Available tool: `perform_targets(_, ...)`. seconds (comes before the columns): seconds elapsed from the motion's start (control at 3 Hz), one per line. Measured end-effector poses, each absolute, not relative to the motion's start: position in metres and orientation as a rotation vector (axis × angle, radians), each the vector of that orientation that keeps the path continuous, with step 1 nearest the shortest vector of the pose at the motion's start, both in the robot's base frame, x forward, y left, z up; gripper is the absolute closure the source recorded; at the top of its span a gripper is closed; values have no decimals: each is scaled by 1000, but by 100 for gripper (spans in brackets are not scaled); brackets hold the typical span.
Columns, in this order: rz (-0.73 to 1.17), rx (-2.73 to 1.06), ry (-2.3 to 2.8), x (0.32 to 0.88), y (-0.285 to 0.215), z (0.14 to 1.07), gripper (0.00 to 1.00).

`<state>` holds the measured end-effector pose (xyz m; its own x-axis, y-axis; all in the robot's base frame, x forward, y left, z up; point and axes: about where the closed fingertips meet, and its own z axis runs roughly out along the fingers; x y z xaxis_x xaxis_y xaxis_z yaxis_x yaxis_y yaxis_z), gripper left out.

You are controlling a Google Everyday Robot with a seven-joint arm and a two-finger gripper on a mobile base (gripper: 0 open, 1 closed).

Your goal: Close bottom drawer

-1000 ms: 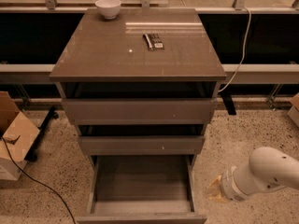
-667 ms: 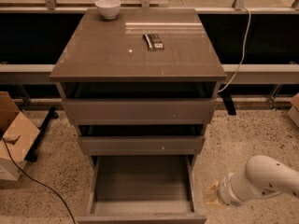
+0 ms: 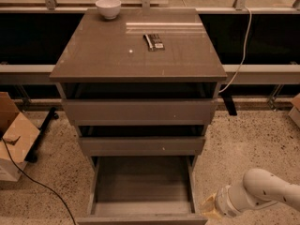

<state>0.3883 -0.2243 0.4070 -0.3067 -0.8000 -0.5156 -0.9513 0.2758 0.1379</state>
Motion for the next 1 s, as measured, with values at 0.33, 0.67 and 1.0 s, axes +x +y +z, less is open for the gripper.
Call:
perform_targets(0.33, 628, -1588, 2209, 386, -222, 400, 100)
perform_targets(0.67, 643, -1581, 2206, 387, -217, 390, 100)
perform_targets(1.0, 680, -1561, 2200, 390, -209, 369, 100)
